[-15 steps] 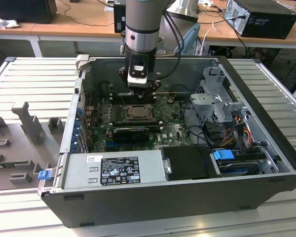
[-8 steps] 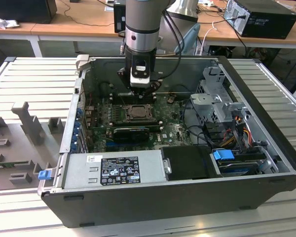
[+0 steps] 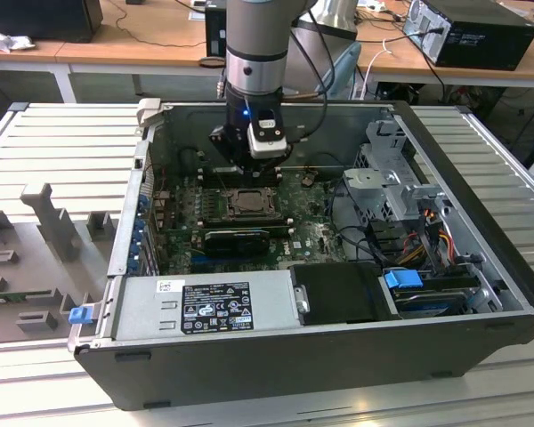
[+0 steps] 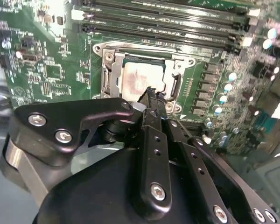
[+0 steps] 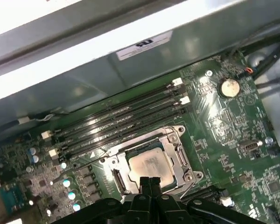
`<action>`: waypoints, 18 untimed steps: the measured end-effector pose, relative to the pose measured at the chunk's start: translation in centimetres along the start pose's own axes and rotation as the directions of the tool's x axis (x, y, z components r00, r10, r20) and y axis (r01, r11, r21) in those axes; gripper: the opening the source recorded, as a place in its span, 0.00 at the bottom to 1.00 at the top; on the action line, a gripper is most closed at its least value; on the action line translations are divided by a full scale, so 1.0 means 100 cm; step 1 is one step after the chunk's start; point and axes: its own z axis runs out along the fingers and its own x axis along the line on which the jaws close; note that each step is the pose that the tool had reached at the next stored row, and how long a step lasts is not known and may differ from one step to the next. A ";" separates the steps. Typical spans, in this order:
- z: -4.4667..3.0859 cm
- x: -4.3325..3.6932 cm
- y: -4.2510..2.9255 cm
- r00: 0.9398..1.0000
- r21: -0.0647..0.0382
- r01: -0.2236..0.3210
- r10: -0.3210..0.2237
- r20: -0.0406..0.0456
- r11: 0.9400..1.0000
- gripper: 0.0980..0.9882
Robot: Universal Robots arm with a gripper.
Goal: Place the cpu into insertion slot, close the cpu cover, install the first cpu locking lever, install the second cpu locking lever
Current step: 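Install the first cpu locking lever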
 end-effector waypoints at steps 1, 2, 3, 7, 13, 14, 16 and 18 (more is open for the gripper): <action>0.0002 0.0000 0.0000 1.000 0.000 0.023 -0.023 0.000 1.000 0.01; 0.0003 0.0000 0.0000 0.999 0.000 0.041 -0.041 0.000 0.999 0.01; 0.0004 0.0000 0.0000 0.998 0.001 0.067 -0.067 0.000 0.998 0.01; 0.0011 0.0000 0.0000 0.987 0.002 0.161 -0.161 0.000 0.987 0.01; 0.0019 0.0000 0.0000 0.955 0.003 0.298 -0.298 -0.001 0.955 0.01; 0.0020 0.0000 0.0000 0.948 0.003 0.318 -0.318 -0.001 0.948 0.01; 0.0021 0.0001 0.0000 0.934 0.004 0.357 -0.357 -0.001 0.934 0.01; 0.0023 0.0047 -0.0018 0.932 0.003 0.362 -0.362 -0.001 0.932 0.01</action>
